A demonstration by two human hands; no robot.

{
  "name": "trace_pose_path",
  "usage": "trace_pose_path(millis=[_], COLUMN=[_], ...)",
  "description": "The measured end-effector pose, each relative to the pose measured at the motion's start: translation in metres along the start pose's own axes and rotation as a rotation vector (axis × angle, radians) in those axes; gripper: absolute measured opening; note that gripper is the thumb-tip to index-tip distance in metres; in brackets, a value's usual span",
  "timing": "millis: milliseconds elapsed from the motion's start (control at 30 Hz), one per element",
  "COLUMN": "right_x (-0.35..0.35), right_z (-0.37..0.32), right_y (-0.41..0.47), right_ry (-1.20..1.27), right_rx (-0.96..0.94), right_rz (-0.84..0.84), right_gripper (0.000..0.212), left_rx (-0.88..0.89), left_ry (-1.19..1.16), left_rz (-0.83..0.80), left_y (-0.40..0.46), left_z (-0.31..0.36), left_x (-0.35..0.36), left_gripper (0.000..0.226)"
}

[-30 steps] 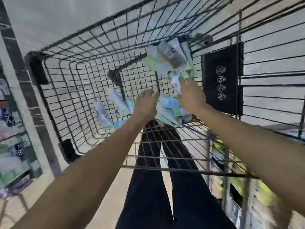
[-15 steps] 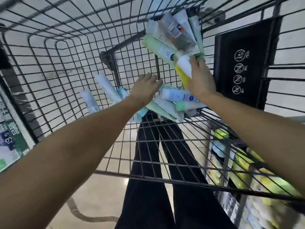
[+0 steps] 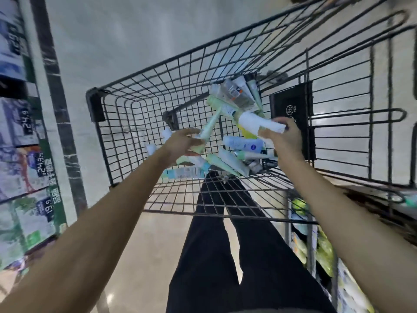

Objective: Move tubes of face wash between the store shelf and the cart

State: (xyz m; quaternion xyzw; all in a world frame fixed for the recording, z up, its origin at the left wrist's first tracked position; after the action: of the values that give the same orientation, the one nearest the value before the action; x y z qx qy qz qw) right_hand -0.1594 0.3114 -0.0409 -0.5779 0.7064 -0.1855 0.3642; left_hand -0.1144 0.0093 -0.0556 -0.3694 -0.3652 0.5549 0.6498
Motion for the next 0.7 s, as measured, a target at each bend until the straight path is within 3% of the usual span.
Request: trace_pose_path(millis=[133,200,300,467,600,700], right_x=[-0.026,-0.039,-0.058,-0.088,-0.109,-0.12], right_z=[-0.036,-0.056,-0.086,-0.107,-0.104,-0.089], right_y=[-0.052,-0.08,-0.121,-0.18,-0.222,-0.257], right_ry=[0.215,0.297,0.417,0.607,0.76,0.898], right_rx=[-0.007,-0.022,-0.083,-0.157,-0.197,-0.224], right_rz=[-0.062,-0.101,-0.134,-0.147,-0.011,0.124], right_gripper=[0.034,0.034,0.049,0.045,0.041,0.062], left_rx=[0.046,0.117,0.241,0.349,0.402,0.444], left_ry=[-0.429,-0.541,-0.615,-0.466,-0.339,-0.184], left_rz=[-0.182,-0.29,-0.425,-0.404,-0.412,-0.418], left_y=[-0.078,-0.113,-0.164,-0.221,-0.247,-0.261], left_z=[0.02,0.033,0.06,0.095,0.108,0.111], left_x=[0.021,0.032,0.05,0.076,0.089,0.098], left_gripper=[0.05,0.062,0.061,0.043,0.035,0.041])
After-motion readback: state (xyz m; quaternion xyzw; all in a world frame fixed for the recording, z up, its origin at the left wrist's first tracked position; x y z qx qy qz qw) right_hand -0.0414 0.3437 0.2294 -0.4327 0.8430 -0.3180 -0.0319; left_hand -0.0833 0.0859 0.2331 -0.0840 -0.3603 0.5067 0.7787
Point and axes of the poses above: each hand's wrist, its own y-axis towards the middle knuckle, its own x-axis out of the palm, z = x × y, the point moved 5 cm from there along y, towards the middle knuckle, and after that the axes turned 2 degrees about -z, right-handed, at the moved point
